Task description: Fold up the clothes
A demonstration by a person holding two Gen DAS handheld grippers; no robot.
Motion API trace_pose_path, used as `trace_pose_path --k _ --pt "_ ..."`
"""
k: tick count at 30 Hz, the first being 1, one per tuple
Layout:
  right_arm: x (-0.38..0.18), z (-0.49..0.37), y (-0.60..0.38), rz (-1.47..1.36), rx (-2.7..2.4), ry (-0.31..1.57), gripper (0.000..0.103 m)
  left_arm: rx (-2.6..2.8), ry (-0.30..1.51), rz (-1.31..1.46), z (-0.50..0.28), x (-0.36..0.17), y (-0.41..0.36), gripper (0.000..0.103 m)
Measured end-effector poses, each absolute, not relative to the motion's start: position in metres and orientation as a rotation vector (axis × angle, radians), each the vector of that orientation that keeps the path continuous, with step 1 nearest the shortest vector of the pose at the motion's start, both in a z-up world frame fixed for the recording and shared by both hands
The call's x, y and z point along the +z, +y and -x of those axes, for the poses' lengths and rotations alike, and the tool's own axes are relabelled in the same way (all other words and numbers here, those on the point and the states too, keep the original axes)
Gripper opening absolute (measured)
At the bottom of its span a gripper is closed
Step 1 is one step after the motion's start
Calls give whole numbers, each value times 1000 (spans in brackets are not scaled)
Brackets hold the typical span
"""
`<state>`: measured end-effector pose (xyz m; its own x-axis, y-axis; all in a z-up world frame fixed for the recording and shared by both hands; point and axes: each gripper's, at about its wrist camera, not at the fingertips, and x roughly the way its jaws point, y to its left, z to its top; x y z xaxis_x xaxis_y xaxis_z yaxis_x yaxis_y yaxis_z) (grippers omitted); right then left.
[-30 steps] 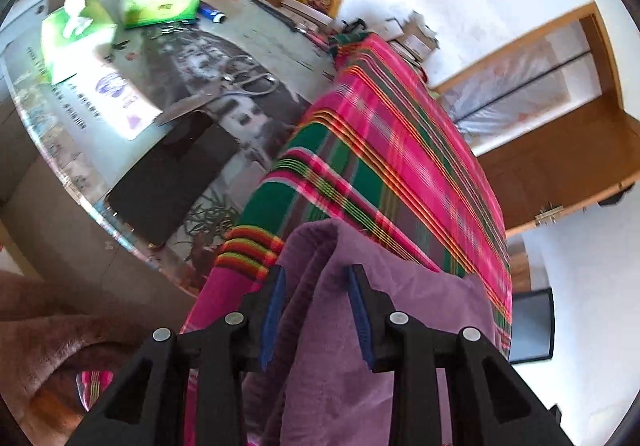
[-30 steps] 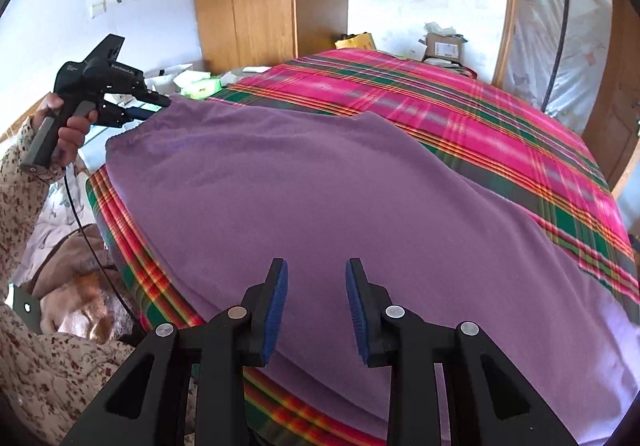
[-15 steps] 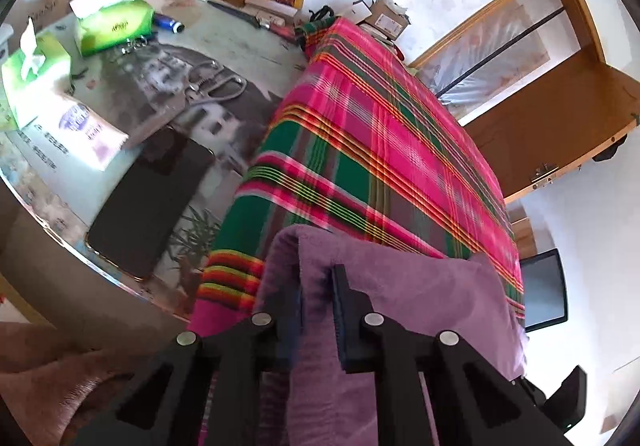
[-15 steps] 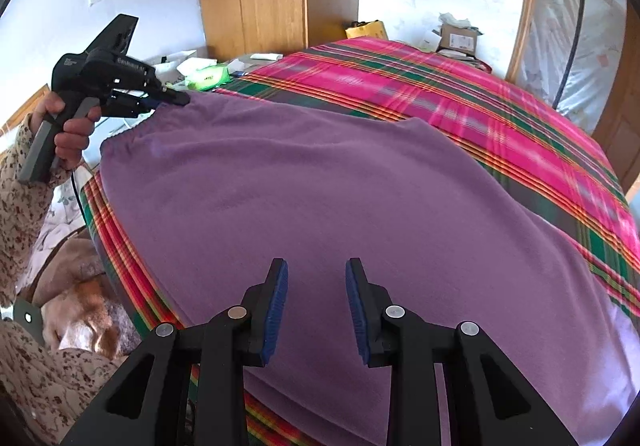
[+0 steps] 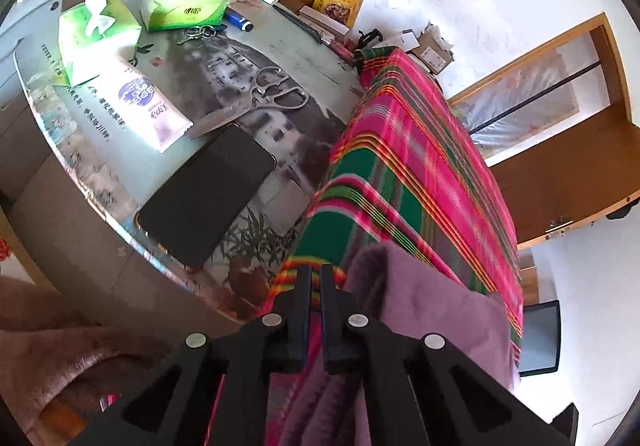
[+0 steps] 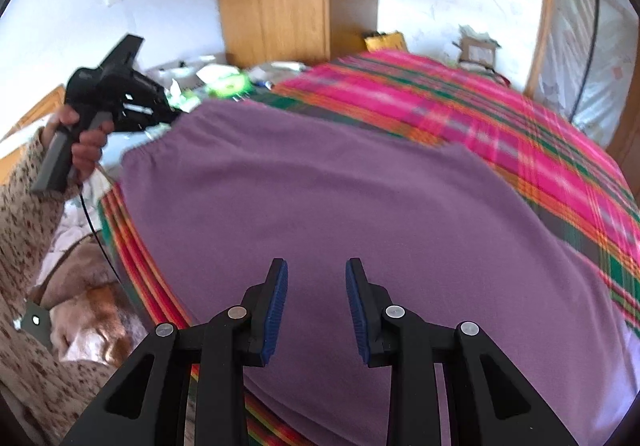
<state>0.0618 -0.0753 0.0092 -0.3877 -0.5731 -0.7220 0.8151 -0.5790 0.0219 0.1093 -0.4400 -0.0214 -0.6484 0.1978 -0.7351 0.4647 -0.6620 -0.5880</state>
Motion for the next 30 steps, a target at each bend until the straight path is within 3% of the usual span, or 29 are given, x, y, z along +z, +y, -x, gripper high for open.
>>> trace_pose_path --k 11,17,30 --pt "11 -93 -153 -736 -1780 468 31 -2432 1208 -1210 -161 -6 -411 22" --pt "7 -121 -180 -648 -1657 504 31 -2378 1294 -1206 -176 -14 -407 27" --pt "-16 -153 -239 -440 -1774 788 31 -2327 1476 -1129 -202 -23 -406 28"
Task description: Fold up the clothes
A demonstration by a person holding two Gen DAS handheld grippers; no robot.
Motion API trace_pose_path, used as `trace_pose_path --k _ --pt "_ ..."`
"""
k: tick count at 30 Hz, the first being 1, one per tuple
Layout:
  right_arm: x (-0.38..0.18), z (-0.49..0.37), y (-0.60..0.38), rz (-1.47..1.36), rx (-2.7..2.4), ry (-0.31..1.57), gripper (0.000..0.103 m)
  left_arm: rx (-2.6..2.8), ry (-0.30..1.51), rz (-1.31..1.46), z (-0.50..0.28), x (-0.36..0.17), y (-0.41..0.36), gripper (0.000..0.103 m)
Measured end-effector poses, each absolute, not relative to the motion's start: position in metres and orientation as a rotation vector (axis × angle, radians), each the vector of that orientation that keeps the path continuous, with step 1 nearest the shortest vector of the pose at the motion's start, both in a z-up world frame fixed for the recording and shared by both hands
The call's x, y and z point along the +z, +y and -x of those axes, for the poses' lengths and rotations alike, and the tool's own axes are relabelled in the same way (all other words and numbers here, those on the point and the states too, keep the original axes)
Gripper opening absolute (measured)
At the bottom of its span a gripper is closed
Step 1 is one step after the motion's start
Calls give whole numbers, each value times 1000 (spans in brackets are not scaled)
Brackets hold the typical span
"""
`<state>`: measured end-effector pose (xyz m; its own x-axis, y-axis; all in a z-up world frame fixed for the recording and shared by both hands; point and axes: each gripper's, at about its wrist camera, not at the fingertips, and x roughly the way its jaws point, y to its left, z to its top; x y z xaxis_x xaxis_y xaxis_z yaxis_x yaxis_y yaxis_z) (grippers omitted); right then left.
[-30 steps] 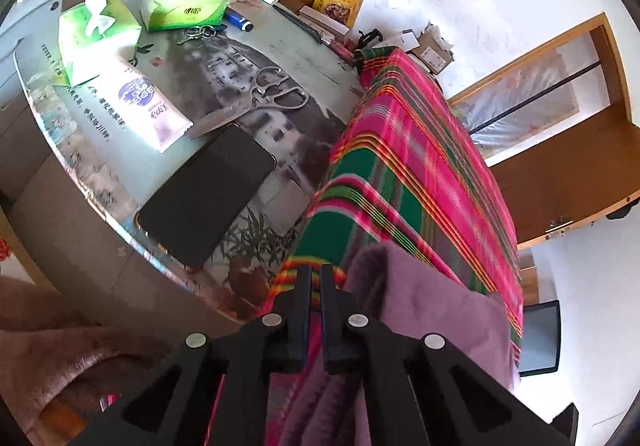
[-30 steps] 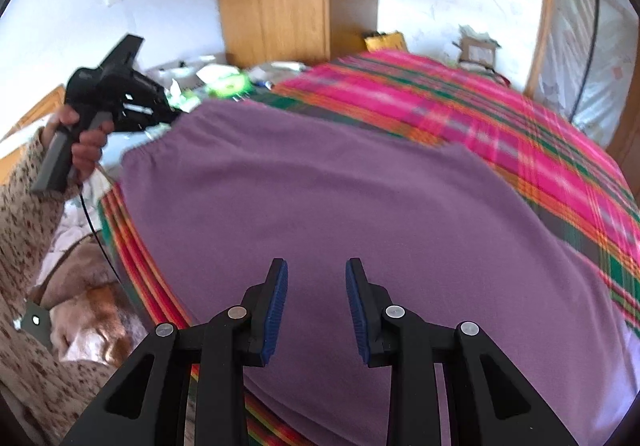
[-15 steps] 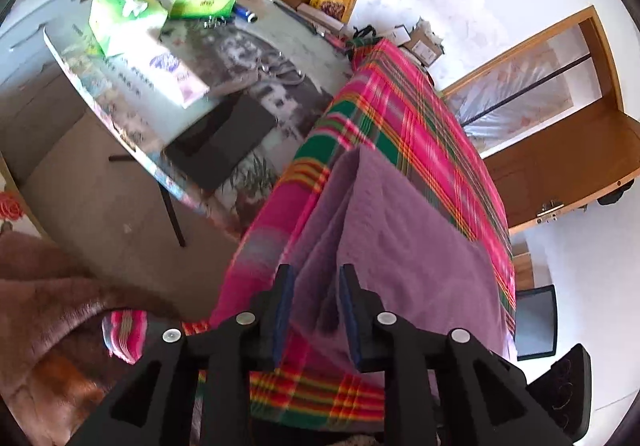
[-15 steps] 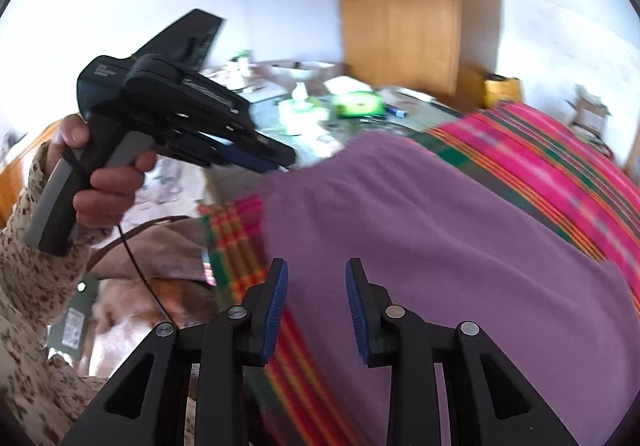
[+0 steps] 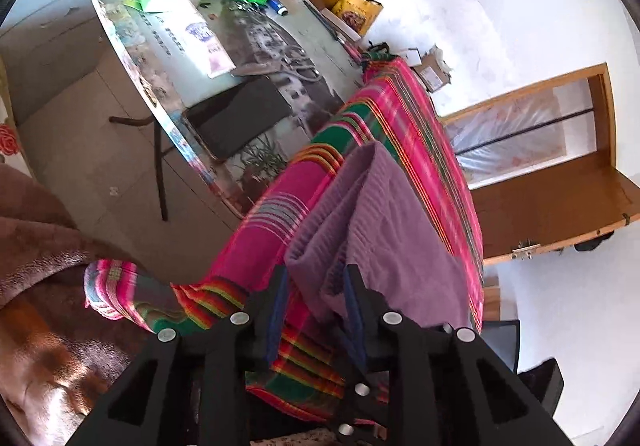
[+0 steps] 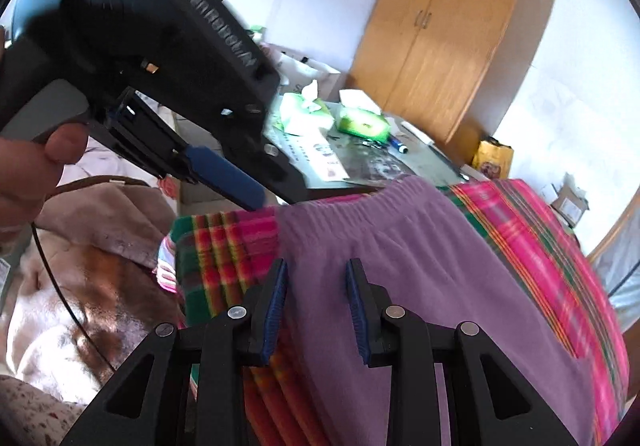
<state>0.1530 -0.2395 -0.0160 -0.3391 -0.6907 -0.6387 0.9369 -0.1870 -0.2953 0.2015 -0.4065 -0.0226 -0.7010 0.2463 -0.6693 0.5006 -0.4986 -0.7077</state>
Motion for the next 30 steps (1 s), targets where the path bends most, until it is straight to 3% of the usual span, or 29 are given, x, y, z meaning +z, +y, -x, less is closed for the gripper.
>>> trace_pose_path --k 2,4,9,12,23,30 --pt "-17 -151 -243 -451 -1781 782 31 -2323 1498 -1120 -204 -24 -406 28" --pt "-9 -144 -239 -475 -1778 707 18 -2323 1521 -1098 -207 -23 -408 28" --pt "14 -104 -223 -626 -1809 368 12 -2317 1655 -1019 -213 -24 -416 29" --pt "19 -86 -218 -723 -1763 185 12 -2285 1819 -975 -213 -32 -420 35" --pt "24 -83 -205 -789 -1672 -44 11 -2254 1989 -985 -184 -46 -417 40" --pt "30 -88 -194 -758 -1666 -56 11 -2234 2045 -998 -166 -48 -417 40"
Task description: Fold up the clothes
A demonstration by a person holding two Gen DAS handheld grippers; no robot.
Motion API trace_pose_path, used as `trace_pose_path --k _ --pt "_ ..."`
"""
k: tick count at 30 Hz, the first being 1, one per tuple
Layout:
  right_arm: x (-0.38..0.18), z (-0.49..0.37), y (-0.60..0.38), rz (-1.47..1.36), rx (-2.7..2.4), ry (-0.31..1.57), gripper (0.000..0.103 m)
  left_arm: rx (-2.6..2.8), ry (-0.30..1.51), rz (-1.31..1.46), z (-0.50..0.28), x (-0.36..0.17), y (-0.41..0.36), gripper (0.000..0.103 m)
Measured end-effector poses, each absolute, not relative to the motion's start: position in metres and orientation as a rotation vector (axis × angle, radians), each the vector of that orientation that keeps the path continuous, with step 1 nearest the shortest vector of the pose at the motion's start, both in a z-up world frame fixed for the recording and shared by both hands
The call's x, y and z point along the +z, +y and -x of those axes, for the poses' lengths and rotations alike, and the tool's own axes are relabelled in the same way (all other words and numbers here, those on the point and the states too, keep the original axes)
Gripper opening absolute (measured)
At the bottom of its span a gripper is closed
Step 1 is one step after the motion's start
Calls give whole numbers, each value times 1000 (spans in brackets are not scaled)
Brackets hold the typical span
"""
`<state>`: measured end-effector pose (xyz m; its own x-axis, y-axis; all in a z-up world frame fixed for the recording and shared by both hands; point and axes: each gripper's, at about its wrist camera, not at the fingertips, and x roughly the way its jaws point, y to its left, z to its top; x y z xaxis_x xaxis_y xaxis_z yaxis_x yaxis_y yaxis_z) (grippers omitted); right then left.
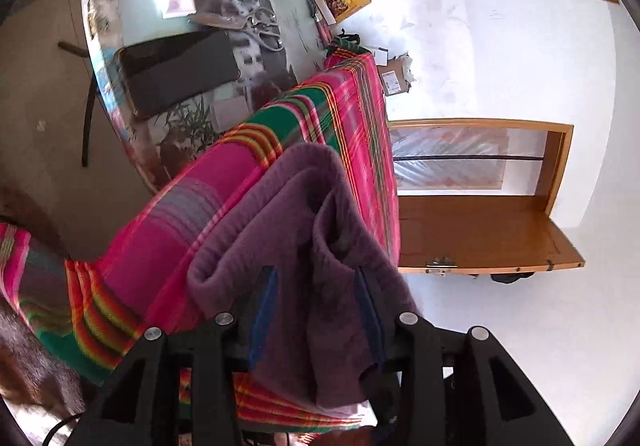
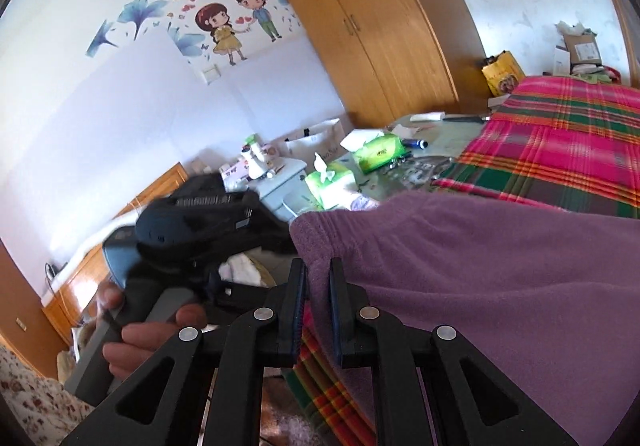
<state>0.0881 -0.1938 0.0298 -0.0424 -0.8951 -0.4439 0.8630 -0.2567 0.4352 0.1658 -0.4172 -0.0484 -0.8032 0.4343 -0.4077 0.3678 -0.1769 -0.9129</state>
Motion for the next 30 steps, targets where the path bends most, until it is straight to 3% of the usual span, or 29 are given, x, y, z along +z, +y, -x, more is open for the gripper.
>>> trace_pose_path --k 4,12,20,30 --pt "27 -90 -192 -755 -1666 -40 11 2071 -2068 931 -165 -59 -422 40" --pt "21 -91 -192 -761 -1662 -11 11 2068 -2044 999 -158 -62 -415 40" --pt "14 -92 -196 -795 -1659 18 11 2182 -1944 1050 -152 -54 -411 9" --pt "2 -102 -218 -810 -1643 115 11 2290 -1973 1018 -162 -59 -426 3"
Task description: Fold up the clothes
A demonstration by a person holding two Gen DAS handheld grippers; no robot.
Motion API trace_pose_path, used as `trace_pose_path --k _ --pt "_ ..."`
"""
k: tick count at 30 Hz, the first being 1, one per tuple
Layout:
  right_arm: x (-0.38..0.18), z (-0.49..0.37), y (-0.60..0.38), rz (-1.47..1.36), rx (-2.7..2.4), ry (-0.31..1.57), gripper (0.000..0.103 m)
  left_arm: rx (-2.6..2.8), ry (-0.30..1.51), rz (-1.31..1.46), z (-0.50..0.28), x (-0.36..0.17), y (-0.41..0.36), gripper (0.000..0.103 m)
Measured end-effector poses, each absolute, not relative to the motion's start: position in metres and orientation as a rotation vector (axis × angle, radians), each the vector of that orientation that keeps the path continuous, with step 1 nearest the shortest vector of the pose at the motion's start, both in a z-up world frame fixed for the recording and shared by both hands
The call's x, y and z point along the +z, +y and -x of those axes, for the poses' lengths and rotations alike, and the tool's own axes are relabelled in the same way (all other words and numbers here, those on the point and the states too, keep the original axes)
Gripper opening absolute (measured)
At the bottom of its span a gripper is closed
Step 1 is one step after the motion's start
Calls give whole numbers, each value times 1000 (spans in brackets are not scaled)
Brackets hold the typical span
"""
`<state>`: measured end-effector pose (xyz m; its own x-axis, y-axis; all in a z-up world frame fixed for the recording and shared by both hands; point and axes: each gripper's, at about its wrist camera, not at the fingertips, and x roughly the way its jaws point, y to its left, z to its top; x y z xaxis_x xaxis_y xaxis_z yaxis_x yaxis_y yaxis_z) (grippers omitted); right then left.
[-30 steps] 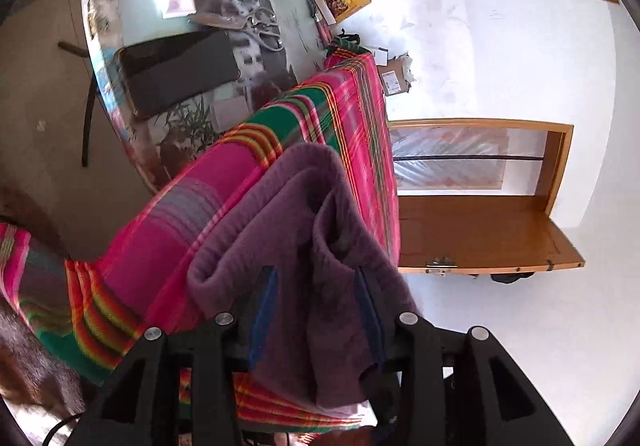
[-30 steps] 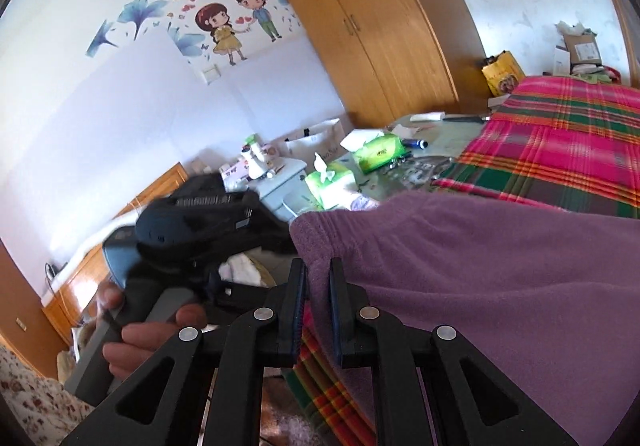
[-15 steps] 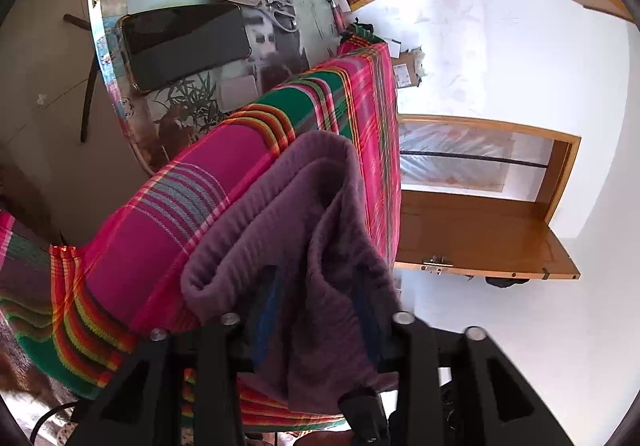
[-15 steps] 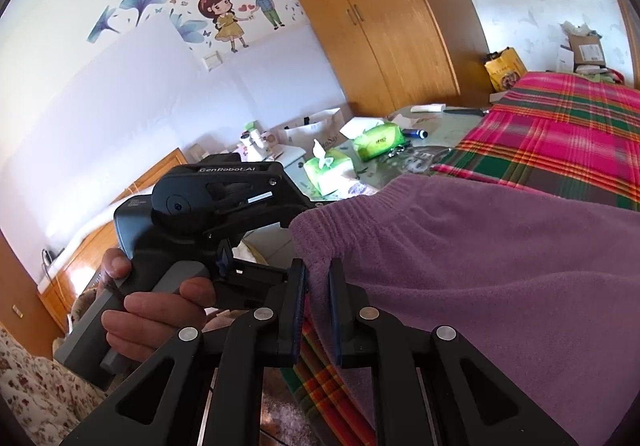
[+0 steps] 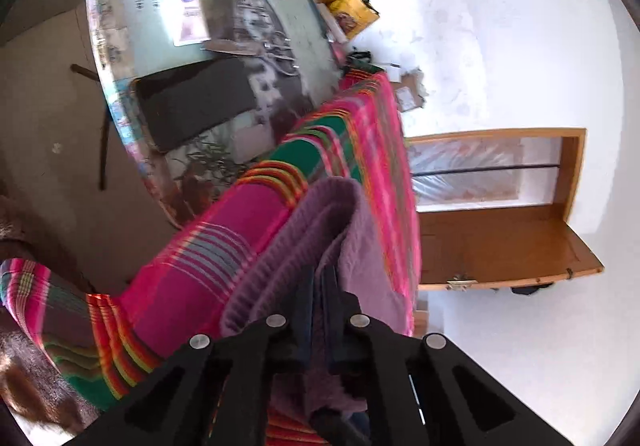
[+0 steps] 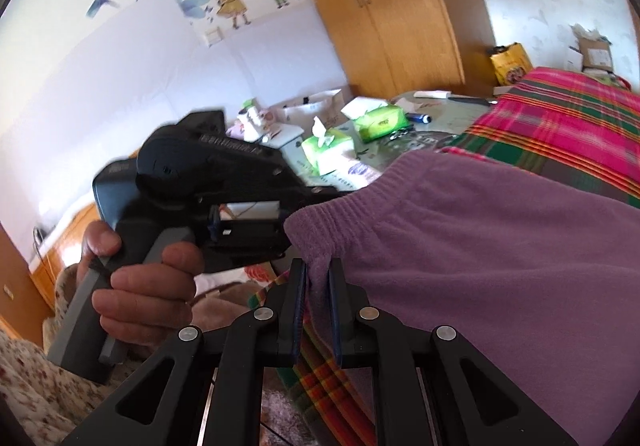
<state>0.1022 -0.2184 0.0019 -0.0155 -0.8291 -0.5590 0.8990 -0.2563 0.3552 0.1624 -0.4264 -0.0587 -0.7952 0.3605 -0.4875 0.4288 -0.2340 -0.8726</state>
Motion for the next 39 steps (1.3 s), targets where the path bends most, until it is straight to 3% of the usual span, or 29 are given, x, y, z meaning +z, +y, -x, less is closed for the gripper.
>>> trace_pose_path --k 7,17,24,26,29,39 --pt "-15 -101 -232 -876 -1638 169 12 -2214 1912 -974 -161 -64 -431 3" --pt "-20 -107 -244 -848 -1653 233 14 -2178 1703 -883 -175 -54 -441 1" --pt "-20 -108 -250 -839 -1666 272 15 -2281 1666 -887 -177 -29 -430 2" --pt "-19 -110 -251 -827 -1671 297 16 -2323 1648 -911 -175 -20 -423 4" --pt "-17 -111 -249 -827 -1660 320 26 -2345 1610 -967 -168 -18 -415 6" --pt "20 -97 -182 -746 -1756 368 28 -2356 1498 -1151 -148 -22 -395 7"
